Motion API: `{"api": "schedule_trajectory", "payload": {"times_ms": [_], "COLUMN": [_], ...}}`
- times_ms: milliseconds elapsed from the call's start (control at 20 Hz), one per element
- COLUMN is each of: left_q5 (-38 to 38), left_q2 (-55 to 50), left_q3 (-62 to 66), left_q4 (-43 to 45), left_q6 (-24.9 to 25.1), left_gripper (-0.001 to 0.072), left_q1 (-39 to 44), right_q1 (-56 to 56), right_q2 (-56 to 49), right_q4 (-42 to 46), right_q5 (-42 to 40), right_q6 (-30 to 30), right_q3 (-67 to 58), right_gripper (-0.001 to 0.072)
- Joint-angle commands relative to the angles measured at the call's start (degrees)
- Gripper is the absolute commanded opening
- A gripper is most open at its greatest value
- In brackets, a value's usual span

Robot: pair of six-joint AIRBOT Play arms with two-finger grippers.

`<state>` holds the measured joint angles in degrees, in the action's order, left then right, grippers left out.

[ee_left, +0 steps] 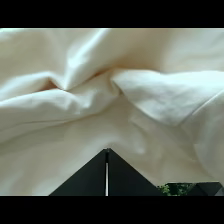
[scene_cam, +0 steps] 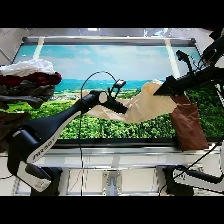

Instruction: Fold the shirts.

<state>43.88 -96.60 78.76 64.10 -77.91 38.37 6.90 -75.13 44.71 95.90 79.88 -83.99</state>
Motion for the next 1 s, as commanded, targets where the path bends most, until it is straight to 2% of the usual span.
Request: {"api": "schedule_trajectory", "payload": {"times_ms": [0, 200, 450, 500, 550, 600, 650, 750, 850, 900, 950], "left_q5": [4.5, 12.2, 13.1, 13.8, 14.9, 16.1, 17.2, 18.4, 18.4, 18.4, 18.3], "left_q2": [6.1, 17.6, 27.9, 29.0, 29.8, 30.3, 30.4, 30.4, 30.4, 30.4, 30.4], "left_q3": [0.3, 0.3, 0.3, 0.3, 0.3, 0.2, 0.2, 0.1, -0.1, -0.1, -0.1], "left_q4": [6.3, 9.6, 9.6, 9.6, 9.6, 9.6, 9.6, 9.6, 9.6, 9.6, 9.6], "left_q6": [0.4, 0.4, 0.4, 0.4, 0.4, 0.4, 0.4, 0.4, 0.4, 0.4, 0.4], "left_gripper": [0.0012, 0.0012, 0.0012, 0.0012, 0.0012, 0.0012, 0.0012, 0.0012, 0.0012, 0.0012, 0.0012], "left_q1": [-5.6, -19.0, -31.3, -32.7, -33.7, -34.4, -34.8, -34.8, -34.8, -34.8, -34.8], "right_q1": [-5.8, -18.8, -36.2, -39.1, -41.1, -42.6, -43.0, -41.0, -36.0, -32.5, -28.6], "right_q2": [0.6, -3.5, -14.4, -15.8, -16.3, -16.2, -16.0, -15.6, -14.1, -13.1, -11.9], "right_q4": [0.2, 0.0, -6.4, -6.5, -7.1, -7.2, -6.4, -0.9, 4.7, 8.9, 13.8], "right_q5": [-9.0, -26.8, -54.3, -61.8, -67.9, -72.8, -74.3, -71.1, -60.2, -51.3, -42.4], "right_q6": [2.7, 3.5, 3.0, 3.0, 3.0, 3.0, 3.0, 3.0, 3.0, 3.1, 4.2], "right_q3": [-0.1, -0.1, -0.1, -0.1, -0.1, -0.1, -0.7, -3.2, -5.6, -6.9, -7.7], "right_gripper": [0.0009, 0.0009, 0.0020, 0.0209, 0.0555, 0.0696, 0.0685, 0.0684, 0.0684, 0.0682, 0.0641]}}
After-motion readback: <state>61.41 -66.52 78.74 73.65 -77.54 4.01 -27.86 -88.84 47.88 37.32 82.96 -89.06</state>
